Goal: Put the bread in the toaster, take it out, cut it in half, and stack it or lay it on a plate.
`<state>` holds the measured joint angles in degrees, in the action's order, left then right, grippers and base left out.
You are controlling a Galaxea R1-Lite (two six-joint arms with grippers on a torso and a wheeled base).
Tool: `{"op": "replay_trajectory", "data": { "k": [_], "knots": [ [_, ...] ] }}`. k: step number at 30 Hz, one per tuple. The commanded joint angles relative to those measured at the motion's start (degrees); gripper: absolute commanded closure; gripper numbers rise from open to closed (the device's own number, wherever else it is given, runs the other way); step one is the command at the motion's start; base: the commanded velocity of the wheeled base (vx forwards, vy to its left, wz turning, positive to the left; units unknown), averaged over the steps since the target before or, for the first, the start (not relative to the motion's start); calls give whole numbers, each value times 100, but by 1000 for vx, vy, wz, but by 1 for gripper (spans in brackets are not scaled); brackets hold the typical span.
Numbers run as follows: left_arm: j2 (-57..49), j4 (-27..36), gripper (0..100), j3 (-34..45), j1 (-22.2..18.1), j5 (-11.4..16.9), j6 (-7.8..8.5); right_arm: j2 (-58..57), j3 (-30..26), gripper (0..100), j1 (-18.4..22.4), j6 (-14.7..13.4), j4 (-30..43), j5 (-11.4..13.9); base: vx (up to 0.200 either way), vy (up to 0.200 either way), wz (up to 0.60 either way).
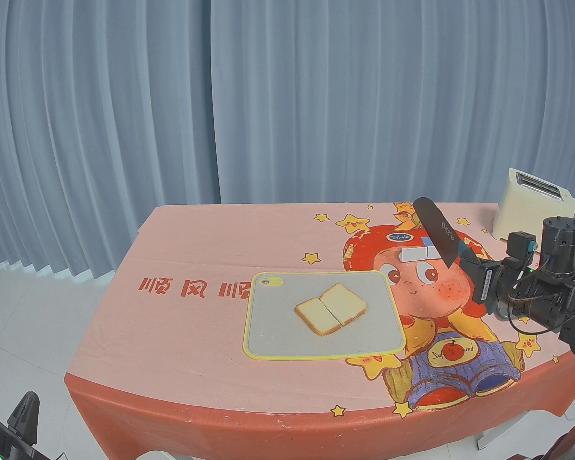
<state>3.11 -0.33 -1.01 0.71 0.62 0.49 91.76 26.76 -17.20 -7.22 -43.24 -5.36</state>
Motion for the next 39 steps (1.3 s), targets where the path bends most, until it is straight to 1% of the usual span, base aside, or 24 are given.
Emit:
{"op": "replay_trajectory", "data": {
  "k": [1, 21, 25, 31, 34, 39],
  "knots": [
    [6, -2, 100, 101, 0, -1, 4, 9, -13, 100, -11, 1, 0, -9, 0, 0, 0],
    [6, -2, 100, 101, 0, -1, -5, 26, -57, 100, -38, 19, 9, -9, 0, 0, 0],
    [6, -2, 100, 101, 0, -1, 4, 26, -48, 100, -11, 98, 0, -9, 0, 0, 0],
    [6, -2, 100, 101, 0, -1, 4, 0, -48, 100, 15, 98, 0, 18, 0, 0, 0],
    [6, -2, 100, 101, 0, -1, 4, 35, -48, 100, 120, 98, 9, 44, 0, 0, 0],
    [6, -2, 100, 101, 0, -1, -5, 158, -48, 100, 147, 106, 0, 53, 0, 0, 0]
  ]
}}
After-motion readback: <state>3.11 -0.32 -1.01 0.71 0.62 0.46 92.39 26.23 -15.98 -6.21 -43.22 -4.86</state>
